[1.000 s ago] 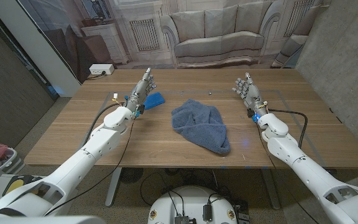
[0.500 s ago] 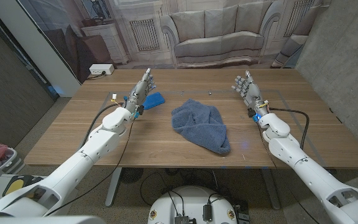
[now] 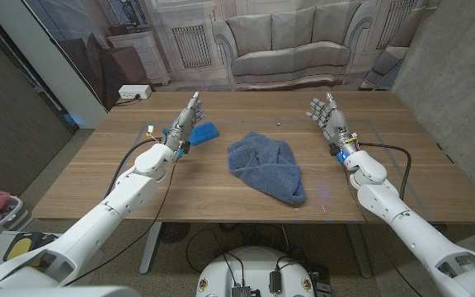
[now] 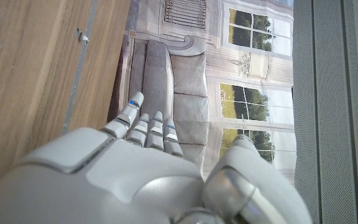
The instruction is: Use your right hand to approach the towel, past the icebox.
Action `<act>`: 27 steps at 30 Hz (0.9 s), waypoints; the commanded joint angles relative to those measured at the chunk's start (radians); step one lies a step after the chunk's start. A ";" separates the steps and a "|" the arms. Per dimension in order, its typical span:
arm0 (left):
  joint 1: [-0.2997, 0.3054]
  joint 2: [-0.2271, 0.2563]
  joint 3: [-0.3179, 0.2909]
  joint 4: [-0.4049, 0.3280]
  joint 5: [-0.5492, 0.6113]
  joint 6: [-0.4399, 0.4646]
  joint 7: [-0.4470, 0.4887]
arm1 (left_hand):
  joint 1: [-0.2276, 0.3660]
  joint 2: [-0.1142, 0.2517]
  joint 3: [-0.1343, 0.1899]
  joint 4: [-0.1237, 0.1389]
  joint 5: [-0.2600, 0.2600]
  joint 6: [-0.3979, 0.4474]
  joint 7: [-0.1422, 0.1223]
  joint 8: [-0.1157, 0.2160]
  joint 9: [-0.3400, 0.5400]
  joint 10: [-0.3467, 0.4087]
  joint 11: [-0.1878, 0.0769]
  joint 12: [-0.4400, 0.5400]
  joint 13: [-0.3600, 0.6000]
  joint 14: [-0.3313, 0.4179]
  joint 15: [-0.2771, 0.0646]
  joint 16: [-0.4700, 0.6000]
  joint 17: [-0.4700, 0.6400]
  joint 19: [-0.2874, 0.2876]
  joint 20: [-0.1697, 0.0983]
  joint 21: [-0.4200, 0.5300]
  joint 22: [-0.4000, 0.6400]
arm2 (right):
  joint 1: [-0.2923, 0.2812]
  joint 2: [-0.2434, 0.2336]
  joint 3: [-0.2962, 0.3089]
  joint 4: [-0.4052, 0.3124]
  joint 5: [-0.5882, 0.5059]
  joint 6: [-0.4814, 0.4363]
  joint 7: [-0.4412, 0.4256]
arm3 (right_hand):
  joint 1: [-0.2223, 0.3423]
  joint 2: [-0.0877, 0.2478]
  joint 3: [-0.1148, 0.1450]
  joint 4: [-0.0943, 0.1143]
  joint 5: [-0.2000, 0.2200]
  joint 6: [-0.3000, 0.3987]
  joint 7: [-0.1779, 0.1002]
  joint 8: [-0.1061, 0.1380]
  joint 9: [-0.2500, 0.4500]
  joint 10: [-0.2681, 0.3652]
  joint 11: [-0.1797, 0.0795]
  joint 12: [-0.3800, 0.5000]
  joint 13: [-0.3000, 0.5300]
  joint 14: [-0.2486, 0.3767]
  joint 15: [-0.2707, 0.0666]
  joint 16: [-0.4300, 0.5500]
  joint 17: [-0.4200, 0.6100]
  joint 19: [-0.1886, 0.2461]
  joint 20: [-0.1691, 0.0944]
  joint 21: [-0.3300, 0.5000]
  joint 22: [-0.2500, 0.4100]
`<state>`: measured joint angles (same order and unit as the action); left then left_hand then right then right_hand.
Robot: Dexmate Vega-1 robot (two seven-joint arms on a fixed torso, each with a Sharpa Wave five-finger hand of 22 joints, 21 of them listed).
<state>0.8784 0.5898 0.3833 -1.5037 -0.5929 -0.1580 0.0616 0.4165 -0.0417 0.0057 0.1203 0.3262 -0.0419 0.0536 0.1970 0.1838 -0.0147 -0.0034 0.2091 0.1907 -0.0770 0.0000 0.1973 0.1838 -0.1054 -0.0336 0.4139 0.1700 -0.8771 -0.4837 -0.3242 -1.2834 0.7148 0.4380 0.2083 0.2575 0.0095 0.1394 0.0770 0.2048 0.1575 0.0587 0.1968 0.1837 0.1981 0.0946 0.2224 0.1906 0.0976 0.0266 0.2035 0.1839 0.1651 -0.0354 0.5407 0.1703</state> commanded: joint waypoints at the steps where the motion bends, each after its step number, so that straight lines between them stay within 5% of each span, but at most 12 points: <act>1: 0.013 0.006 -0.004 -0.010 0.003 -0.001 0.007 | 0.008 0.004 0.001 0.000 0.008 0.008 0.003 0.010 0.004 0.005 0.004 0.005 -0.001 0.005 0.002 0.006 0.003 0.006 -0.041 -0.002 0.003 | -0.032 -0.014 0.004 -0.045 -0.001 0.043 0.017 | 0.006 0.003 0.003 -0.005 0.001 0.009 0.000 0.005 0.004 0.008 -0.001 0.005 0.001 0.010 0.002 0.003 0.004 0.008 -0.031 -0.006 0.001; 27: 0.050 0.038 -0.029 -0.041 -0.031 -0.014 -0.026 | 0.016 0.024 0.004 -0.002 0.009 0.021 0.005 0.012 0.004 0.016 0.002 0.007 -0.001 0.015 0.002 0.006 0.003 0.012 -0.036 -0.015 0.003 | -0.080 -0.019 0.007 -0.101 0.014 0.152 0.065 | 0.010 -0.005 -0.002 -0.012 -0.001 0.024 -0.011 0.008 0.004 0.018 -0.007 0.007 0.000 0.018 0.000 0.001 0.003 0.016 -0.029 -0.018 0.002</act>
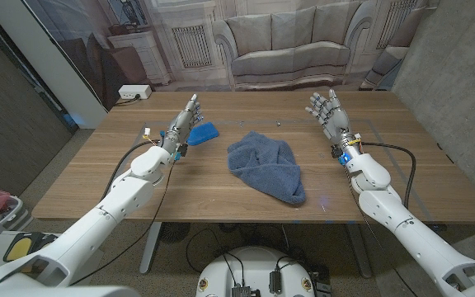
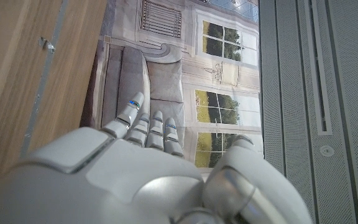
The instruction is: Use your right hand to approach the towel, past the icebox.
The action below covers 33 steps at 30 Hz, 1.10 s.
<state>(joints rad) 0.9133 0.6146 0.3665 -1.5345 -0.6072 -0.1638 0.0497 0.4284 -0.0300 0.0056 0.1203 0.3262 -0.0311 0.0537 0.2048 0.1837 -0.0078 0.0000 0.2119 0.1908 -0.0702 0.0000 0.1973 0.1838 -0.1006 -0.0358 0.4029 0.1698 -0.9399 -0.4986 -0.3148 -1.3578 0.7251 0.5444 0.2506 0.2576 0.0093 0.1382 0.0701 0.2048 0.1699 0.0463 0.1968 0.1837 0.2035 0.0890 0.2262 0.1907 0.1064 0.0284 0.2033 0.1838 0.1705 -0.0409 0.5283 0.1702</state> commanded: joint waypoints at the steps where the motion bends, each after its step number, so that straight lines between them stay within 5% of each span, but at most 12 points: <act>1: 0.015 0.012 -0.012 -0.008 -0.021 -0.011 -0.020 | 0.005 0.013 0.004 -0.002 0.009 0.010 0.005 0.004 0.004 0.009 -0.001 0.004 -0.001 0.008 0.003 0.005 0.003 0.007 -0.033 -0.004 0.004 | -0.018 -0.005 -0.004 -0.028 0.004 0.049 0.025 | 0.010 -0.005 -0.001 -0.006 -0.001 0.012 0.002 0.008 0.004 0.013 -0.001 0.004 -0.001 0.010 -0.002 0.001 0.003 0.011 -0.023 -0.006 0.002; 33: 0.038 0.027 -0.029 -0.021 -0.015 -0.017 0.008 | 0.019 0.037 0.009 -0.006 0.007 0.018 0.005 0.002 0.004 0.017 0.002 0.002 -0.001 0.013 0.003 0.003 0.003 0.017 -0.030 -0.019 0.004 | -0.030 0.000 -0.026 -0.053 -0.071 0.188 0.019 | 0.012 -0.008 -0.006 -0.012 -0.001 0.035 -0.010 0.012 0.005 0.036 -0.005 0.009 -0.001 0.027 -0.009 0.002 0.004 0.025 -0.020 -0.023 0.003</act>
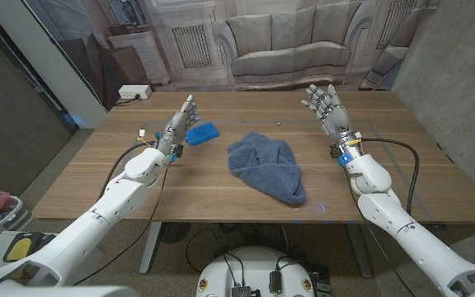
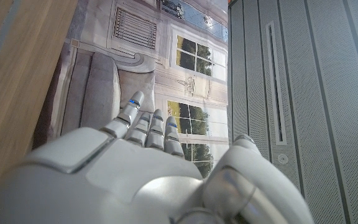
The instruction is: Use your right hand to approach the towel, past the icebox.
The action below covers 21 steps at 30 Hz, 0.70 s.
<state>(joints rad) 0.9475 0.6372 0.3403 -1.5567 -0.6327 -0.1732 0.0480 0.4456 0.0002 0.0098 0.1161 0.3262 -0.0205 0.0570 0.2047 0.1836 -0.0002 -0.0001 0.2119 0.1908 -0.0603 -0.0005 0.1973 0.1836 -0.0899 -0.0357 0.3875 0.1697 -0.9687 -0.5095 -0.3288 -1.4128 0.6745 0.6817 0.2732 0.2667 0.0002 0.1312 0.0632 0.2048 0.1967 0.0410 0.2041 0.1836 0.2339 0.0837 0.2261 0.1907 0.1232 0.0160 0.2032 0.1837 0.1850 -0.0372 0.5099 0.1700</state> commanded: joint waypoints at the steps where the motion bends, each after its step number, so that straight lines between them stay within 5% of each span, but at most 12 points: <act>1: 0.002 0.004 -0.002 0.003 0.011 -0.007 0.009 | 0.002 0.007 0.005 -0.002 0.007 0.008 0.002 0.002 0.004 0.008 0.001 0.002 -0.001 0.003 0.004 0.003 0.003 0.006 -0.029 -0.004 0.004 | -0.001 0.010 -0.012 0.002 -0.025 0.056 -0.004 | 0.003 0.001 0.001 -0.005 -0.001 0.009 -0.005 0.004 0.005 0.006 -0.001 0.009 -0.001 0.011 0.003 0.002 0.004 0.011 -0.024 -0.004 0.003; 21: -0.014 -0.011 0.007 0.022 0.018 -0.003 0.017 | 0.007 0.012 0.002 -0.004 0.003 0.012 0.003 0.001 0.004 0.012 -0.002 0.001 -0.001 0.010 0.008 0.002 0.003 0.012 -0.027 -0.014 0.005 | -0.015 -0.007 -0.015 -0.024 -0.108 0.130 -0.044 | 0.002 0.000 -0.002 -0.007 0.001 0.020 -0.020 0.005 0.005 0.009 -0.006 0.009 0.000 0.016 0.002 0.001 0.005 -0.001 -0.014 -0.021 0.003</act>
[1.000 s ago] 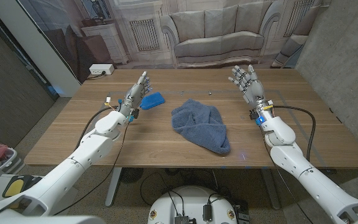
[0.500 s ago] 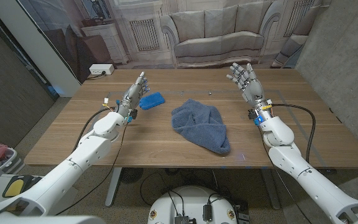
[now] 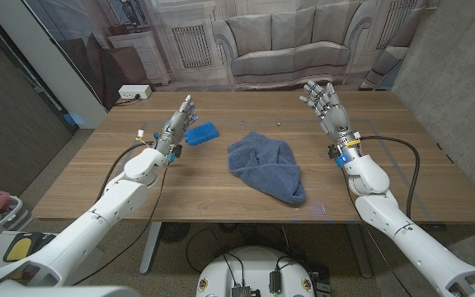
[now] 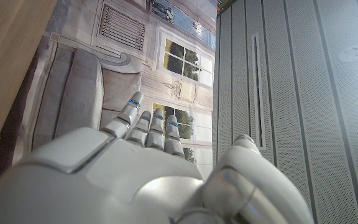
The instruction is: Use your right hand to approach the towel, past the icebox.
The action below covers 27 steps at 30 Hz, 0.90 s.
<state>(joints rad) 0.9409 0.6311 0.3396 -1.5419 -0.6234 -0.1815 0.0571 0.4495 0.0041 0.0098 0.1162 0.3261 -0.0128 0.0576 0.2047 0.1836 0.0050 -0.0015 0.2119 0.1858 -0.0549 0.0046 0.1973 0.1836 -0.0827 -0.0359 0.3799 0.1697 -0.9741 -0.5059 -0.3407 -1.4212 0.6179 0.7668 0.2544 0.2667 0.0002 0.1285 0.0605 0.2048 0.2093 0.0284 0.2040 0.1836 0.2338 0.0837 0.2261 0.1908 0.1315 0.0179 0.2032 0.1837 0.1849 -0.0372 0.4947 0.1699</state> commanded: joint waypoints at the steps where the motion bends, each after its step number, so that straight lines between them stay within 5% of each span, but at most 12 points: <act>1: -0.007 -0.002 0.009 0.002 0.017 0.011 0.019 | 0.003 0.008 0.002 -0.004 0.003 0.005 0.003 0.001 0.004 0.007 0.000 0.001 0.004 0.004 0.003 0.002 0.003 0.005 -0.027 -0.007 0.005 | -0.008 -0.011 -0.006 -0.014 -0.045 0.048 -0.018 | 0.002 0.000 0.001 -0.005 0.001 0.008 -0.008 0.005 0.005 0.009 -0.006 0.009 0.000 0.008 0.000 0.001 0.005 -0.001 -0.014 -0.007 0.003; 27: 0.021 0.008 -0.003 -0.018 0.015 0.011 0.033 | 0.004 0.011 -0.002 -0.005 -0.002 0.014 0.002 0.001 0.004 0.010 0.001 0.000 0.004 0.011 0.000 0.002 0.003 0.013 -0.025 -0.015 0.005 | 0.000 -0.005 -0.009 -0.020 -0.288 0.116 -0.147 | 0.003 -0.001 -0.002 -0.008 0.004 0.016 -0.009 0.005 0.006 0.015 -0.007 0.010 0.000 0.013 -0.002 0.000 0.005 0.005 -0.017 -0.018 0.004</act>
<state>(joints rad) 0.9483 0.6359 0.3445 -1.5561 -0.6038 -0.1646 0.0865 0.4533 0.0078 0.0094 0.1158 0.3262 -0.0063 0.0537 0.2047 0.1835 0.0084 0.0019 0.2119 0.1860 -0.0451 0.0039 0.1973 0.1835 -0.0755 -0.0358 0.3653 0.1696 -0.9796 -0.5117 -0.3516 -1.4342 0.4333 0.8621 0.1655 0.2667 0.0002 0.1243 0.0563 0.2048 0.2185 0.0192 0.2040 0.1835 0.2391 0.0784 0.2261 0.1908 0.1370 0.0123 0.2032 0.1837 0.1848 -0.0372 0.4798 0.1698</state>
